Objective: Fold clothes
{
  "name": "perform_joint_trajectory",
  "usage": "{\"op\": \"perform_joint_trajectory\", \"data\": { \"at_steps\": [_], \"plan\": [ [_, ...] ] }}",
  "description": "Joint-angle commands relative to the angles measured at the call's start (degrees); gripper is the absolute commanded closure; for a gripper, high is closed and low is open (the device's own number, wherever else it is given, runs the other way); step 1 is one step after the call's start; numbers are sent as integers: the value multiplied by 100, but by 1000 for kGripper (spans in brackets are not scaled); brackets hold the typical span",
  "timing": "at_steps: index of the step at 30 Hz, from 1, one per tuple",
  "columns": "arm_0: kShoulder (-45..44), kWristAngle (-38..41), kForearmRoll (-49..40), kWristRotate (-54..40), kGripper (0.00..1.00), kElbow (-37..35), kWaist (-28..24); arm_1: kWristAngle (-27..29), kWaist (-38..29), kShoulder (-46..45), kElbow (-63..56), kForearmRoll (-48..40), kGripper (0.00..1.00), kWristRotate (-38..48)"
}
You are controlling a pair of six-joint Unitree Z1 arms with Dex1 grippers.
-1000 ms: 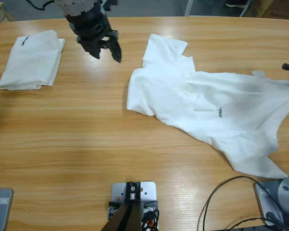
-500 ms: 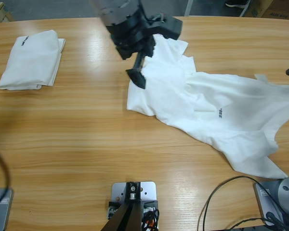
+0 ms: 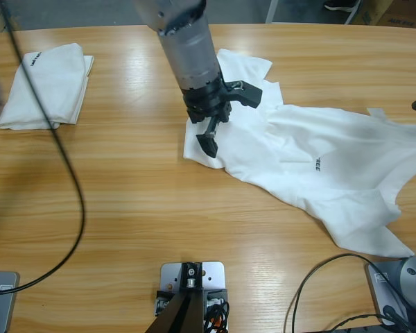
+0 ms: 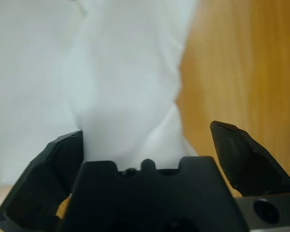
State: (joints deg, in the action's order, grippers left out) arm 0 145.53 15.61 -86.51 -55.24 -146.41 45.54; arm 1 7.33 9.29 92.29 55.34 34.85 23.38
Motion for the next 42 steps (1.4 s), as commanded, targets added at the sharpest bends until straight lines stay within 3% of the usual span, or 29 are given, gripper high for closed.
{"op": "perform_joint_trajectory", "data": {
  "at_steps": [1, 4, 7, 8, 11, 14, 20, 27, 31, 39, 42],
  "plan": [
    [-1320, 775, -832, -981, 0, 3022, 34, -76, 65, 299, 100, -136, 1000, -62],
    [-1292, 787, -824, -1104, 0, 3723, -19, -51, 66, 343, 193, -136, 1000, -62],
    [-1364, 785, -820, -1064, 0, 3716, -205, -51, 82, 336, 193, -136, 1000, -62],
    [-1474, 757, -806, -1022, 0, 3521, -242, -60, 84, 283, 161, -136, 1000, -60],
    [-1622, 583, -797, -983, 0, 1899, -107, -74, 82, 216, 22, -156, 1000, -47],
    [-982, -43, -789, -268, 0, 403, 81, -71, 82, 190, -15, -166, 1000, -16],
    [359, -668, -797, 1441, 0, -895, 255, -57, 82, 128, -16, -136, 1000, -16],
    [1190, -698, -794, 1599, 0, -1912, 420, -83, 84, 193, -41, -180, 1000, -18],
    [686, -621, -868, 1436, 0, -1234, 429, -85, 82, 255, 5, -207, 1000, -18],
    [-889, -290, -859, 609, 0, 2169, 429, -123, 86, 529, 87, -404, 1000, -5],
    [-963, -336, -801, 620, 0, 2357, 429, -145, 86, 480, 93, -400, 1000, 0]
  ]
}}
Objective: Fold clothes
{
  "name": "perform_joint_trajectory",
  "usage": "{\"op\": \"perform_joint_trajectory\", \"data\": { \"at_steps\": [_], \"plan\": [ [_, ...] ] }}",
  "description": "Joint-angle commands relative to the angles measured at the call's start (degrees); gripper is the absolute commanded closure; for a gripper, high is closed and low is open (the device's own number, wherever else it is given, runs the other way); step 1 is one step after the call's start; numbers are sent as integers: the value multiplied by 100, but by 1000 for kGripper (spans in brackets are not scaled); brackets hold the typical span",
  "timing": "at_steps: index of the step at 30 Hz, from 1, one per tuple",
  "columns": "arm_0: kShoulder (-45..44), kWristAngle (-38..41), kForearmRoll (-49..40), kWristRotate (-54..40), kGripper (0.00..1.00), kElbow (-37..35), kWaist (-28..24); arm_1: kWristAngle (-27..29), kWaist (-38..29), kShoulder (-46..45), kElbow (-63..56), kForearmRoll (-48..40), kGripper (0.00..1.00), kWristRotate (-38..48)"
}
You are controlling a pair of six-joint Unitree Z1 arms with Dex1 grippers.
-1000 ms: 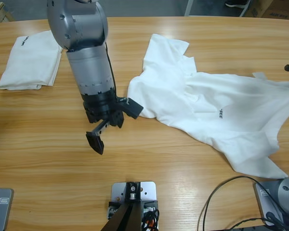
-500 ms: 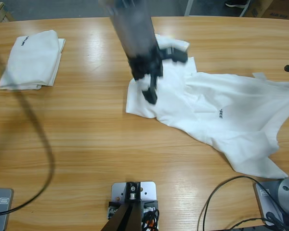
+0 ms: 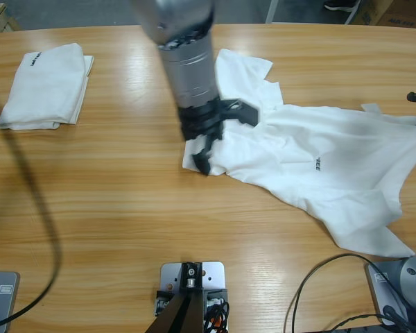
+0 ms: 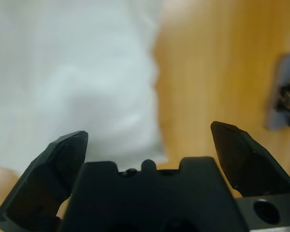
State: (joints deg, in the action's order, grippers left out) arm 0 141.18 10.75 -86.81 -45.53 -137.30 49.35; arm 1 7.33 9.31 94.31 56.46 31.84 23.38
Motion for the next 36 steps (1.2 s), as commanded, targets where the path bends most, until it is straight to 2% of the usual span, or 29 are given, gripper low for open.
{"op": "perform_joint_trajectory", "data": {
  "at_steps": [1, 5, 6, 8, 12, 14, 18, 22, 25, 33, 36],
  "plan": [
    [-526, 92, -743, -336, 0, 1051, 49, -153, 81, 253, -24, -99, 1000, 0],
    [-166, 30, -576, -448, 0, -1121, 92, -153, 81, 202, -79, -99, 1000, 0],
    [99, -107, -574, -260, 0, -1695, 92, -153, 79, 184, -87, -99, 1000, 0],
    [604, -337, -595, 255, 0, -2362, 92, -153, 79, 156, -110, -95, 1000, 0],
    [1136, -323, -653, 1283, 0, -2556, 92, -144, 79, 132, -135, -90, 1000, -16],
    [1328, -432, -627, 1682, 0, -2906, 78, -146, 81, 170, -135, -94, 1000, -18],
    [1474, -654, -477, 1995, 0, -3287, -27, -167, 79, 239, -133, -113, 1000, -18],
    [1553, -654, -474, 2057, 0, -3299, -31, -181, 81, 318, -93, -125, 1000, -18],
    [1414, -450, -831, 1902, 0, -3168, -31, -188, 79, 357, -82, -136, 1000, -18],
    [282, 489, -838, 1102, 0, -232, 66, -181, 85, 483, -54, -264, 1000, 14],
    [96, 619, -832, 932, 0, 519, 66, -171, 81, 476, -29, -275, 1000, 18]
  ]
}}
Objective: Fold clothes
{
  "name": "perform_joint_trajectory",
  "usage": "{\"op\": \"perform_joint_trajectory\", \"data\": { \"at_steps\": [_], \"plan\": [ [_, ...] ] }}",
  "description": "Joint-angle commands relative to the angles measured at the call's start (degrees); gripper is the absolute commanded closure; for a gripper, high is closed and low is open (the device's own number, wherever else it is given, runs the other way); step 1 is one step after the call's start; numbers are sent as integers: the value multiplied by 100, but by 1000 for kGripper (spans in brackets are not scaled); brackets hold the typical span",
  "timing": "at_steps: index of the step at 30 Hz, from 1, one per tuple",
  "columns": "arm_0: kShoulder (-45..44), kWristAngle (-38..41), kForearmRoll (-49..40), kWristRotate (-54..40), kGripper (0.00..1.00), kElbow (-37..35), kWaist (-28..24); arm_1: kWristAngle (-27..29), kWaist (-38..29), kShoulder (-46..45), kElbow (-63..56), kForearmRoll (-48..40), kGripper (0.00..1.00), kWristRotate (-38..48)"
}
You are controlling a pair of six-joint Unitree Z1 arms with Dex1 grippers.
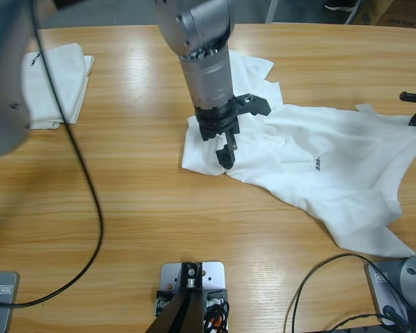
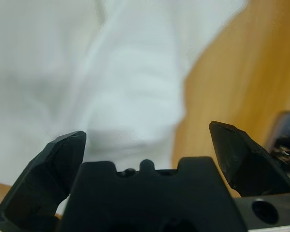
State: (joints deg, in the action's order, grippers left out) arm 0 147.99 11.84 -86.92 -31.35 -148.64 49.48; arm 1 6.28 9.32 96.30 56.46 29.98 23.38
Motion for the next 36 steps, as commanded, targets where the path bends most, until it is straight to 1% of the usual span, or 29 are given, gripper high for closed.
{"op": "perform_joint_trajectory", "data": {
  "at_steps": [1, 3, 4, 7, 10, 11, 13, 15, 18, 21, 25, 28, 30, 33, 36],
  "plan": [
    [-587, 495, -817, -511, 0, 1730, 53, -69, 81, 263, -30, -87, 1000, 17],
    [-588, 301, -805, -451, 0, 1603, 51, -74, 79, 202, -51, -80, 1000, 17],
    [-578, 171, -800, -383, 0, 1357, 53, -74, 81, 165, -68, -80, 1000, 17],
    [-471, -296, -805, -133, 0, 143, 51, -83, 82, 93, -137, -80, 1000, 16],
    [-339, -852, -800, 139, 0, -640, 53, -97, 81, 58, -186, -71, 1000, 10],
    [-269, -1050, -786, 317, 0, -808, 49, -101, 79, 56, -197, -71, 1000, 12],
    [9, -1344, -726, 647, 0, -847, 26, -110, 79, 30, -205, -69, 1000, 12],
    [269, -1437, -700, 881, 0, -903, -14, -104, 82, -14, -207, -46, 1000, 2],
    [531, -1532, -608, 1263, 0, -1373, -44, -101, 81, -32, -260, -36, 1000, -30],
    [691, -1569, -320, 1479, 0, -1775, -46, -101, 81, -16, -313, -48, 1000, -32],
    [871, -1516, -202, 1542, 0, -1786, -53, -101, 81, -23, -295, -48, 1000, -34],
    [881, -1145, -262, 1623, 5, -1677, -86, -101, 81, -5, -293, -53, 1000, -28],
    [582, -887, -389, 1612, 11, -1339, -88, -101, 79, -5, -293, -60, 1000, -27],
    [102, -331, -548, 1568, 51, -522, -79, -101, 79, 47, -298, -106, 1000, -27],
    [-110, 94, -712, 1479, 59, 39, -79, -110, 81, 82, -298, -147, 1000, -16]
  ]
}}
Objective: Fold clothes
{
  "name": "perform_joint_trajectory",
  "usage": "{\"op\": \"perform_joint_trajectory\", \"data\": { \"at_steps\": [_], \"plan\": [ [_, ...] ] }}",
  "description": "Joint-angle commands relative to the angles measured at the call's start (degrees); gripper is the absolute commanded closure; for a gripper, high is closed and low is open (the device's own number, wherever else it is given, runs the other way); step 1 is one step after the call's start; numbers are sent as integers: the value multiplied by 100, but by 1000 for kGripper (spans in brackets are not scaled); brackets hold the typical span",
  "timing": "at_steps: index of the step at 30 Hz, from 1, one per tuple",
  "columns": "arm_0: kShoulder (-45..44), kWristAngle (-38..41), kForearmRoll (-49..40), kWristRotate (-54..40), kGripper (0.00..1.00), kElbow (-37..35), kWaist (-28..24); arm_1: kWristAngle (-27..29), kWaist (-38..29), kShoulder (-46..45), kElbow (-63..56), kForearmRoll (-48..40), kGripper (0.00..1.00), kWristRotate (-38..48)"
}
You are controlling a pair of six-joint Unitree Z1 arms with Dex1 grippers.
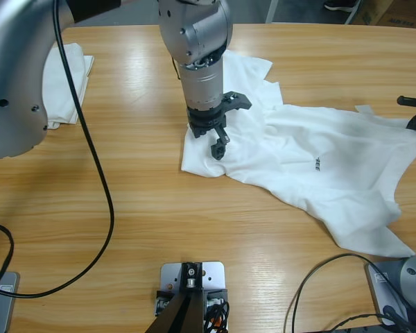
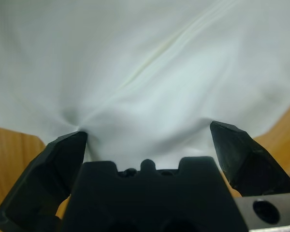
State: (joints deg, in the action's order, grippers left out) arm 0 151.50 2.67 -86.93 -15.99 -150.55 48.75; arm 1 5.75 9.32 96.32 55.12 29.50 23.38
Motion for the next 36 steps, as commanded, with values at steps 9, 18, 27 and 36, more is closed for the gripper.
{"op": "perform_joint_trajectory", "data": {
  "at_steps": [9, 18, 27, 36],
  "plan": [
    [-323, 658, -773, -130, 64, 189, -5, -57, 79, 22, -191, -93, 1000, -9],
    [229, -655, -710, 204, 148, -1516, -2, -92, 81, -83, -268, -85, 1000, -18],
    [173, -395, -724, 397, 93, -1549, -14, 1363, -164, -685, -312, 123, 118, 49],
    [-342, -420, -817, 606, 65, -1433, -28, -751, -1697, -2042, -300, 638, 253, -436]
  ]
}}
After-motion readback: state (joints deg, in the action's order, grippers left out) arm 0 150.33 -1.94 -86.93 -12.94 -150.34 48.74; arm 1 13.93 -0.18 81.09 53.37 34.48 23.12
